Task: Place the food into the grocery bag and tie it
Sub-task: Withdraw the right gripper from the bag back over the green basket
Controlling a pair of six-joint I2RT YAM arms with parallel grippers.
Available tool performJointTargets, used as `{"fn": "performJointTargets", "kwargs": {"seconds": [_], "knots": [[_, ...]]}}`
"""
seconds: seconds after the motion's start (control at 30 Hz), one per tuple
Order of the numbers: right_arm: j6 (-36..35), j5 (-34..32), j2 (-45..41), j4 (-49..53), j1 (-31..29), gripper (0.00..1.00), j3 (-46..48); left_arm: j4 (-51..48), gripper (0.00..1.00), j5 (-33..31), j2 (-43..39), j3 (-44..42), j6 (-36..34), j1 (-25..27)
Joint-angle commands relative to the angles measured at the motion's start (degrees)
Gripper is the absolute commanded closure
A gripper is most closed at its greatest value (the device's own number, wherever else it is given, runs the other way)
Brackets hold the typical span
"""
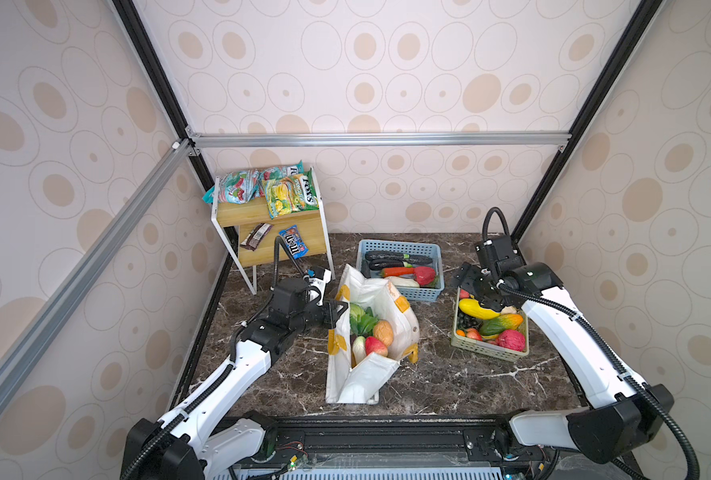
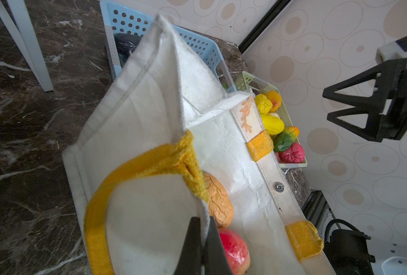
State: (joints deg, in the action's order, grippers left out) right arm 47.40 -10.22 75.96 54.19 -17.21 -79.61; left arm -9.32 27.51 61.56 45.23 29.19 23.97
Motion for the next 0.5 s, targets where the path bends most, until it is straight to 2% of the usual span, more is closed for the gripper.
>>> {"fn": "performJointTargets", "kwargs": {"seconds": [0.0, 0.23, 0.47], "knots": [[2.6, -1.4, -1.3, -0.7, 3.4, 0.05, 2.0, 1.0, 1.00, -0.2, -0.7, 0.1, 0.2, 0.4], [2.7, -4.5, -1.6, -0.1, 7.1, 0.08, 7.3, 1.1, 1.00, -0.2, -0.7, -0.2, 0.4, 0.3], [3.5, -1.5, -2.0, -4.9, 10.7, 0.15, 14.0, 1.3, 1.00, -0.2, -0.1, -0.2, 0.2, 0.3]]}}
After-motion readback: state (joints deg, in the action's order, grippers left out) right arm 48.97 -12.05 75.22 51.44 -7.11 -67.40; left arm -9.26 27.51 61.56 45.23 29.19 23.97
